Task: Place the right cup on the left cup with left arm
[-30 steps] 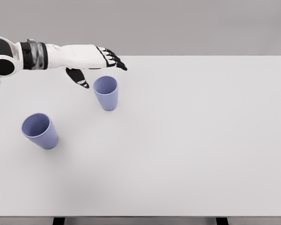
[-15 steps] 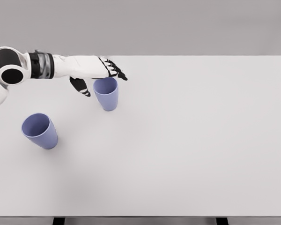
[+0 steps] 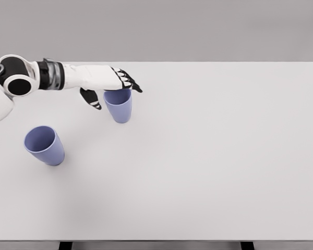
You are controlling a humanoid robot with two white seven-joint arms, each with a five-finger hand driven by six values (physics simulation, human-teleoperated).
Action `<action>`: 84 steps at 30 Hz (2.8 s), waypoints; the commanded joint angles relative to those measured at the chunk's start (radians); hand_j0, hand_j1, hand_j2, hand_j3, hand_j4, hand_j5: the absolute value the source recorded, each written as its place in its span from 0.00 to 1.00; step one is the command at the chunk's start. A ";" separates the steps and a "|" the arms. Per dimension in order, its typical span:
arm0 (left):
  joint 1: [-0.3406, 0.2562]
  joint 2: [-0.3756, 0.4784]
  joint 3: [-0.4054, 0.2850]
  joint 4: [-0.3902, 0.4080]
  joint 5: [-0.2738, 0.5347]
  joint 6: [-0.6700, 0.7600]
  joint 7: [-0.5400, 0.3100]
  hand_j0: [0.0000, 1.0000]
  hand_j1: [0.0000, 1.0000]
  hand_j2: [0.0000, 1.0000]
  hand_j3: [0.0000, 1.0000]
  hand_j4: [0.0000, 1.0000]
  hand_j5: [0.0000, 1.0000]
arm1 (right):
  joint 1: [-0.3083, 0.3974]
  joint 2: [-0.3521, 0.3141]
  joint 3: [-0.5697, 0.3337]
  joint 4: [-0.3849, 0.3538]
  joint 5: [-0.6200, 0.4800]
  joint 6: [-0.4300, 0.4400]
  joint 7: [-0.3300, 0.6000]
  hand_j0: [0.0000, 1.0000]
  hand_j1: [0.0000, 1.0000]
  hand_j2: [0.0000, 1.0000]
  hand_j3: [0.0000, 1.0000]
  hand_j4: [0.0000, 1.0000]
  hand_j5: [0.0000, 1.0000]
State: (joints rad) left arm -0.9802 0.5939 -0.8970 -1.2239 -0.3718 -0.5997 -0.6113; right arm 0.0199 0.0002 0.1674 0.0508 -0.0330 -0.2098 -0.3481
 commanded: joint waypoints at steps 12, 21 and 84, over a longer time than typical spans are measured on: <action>-0.002 -0.014 0.001 0.001 -0.019 0.000 0.000 1.00 1.00 1.00 1.00 1.00 1.00 | 0.000 0.000 0.000 0.000 -0.001 0.000 0.000 1.00 1.00 1.00 1.00 1.00 1.00; -0.002 -0.014 0.001 0.001 -0.019 0.000 0.000 1.00 1.00 1.00 1.00 1.00 1.00 | 0.000 0.000 0.000 0.000 -0.001 0.000 0.000 1.00 1.00 1.00 1.00 1.00 1.00; -0.008 -0.026 -0.025 -0.002 -0.070 -0.005 0.000 1.00 1.00 1.00 1.00 1.00 1.00 | 0.000 0.000 0.000 0.000 -0.001 0.000 0.000 1.00 1.00 1.00 1.00 1.00 1.00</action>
State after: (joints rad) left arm -0.9879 0.5667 -0.9231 -1.2258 -0.4461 -0.6066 -0.6113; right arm 0.0199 0.0002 0.1674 0.0506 -0.0330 -0.2098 -0.3481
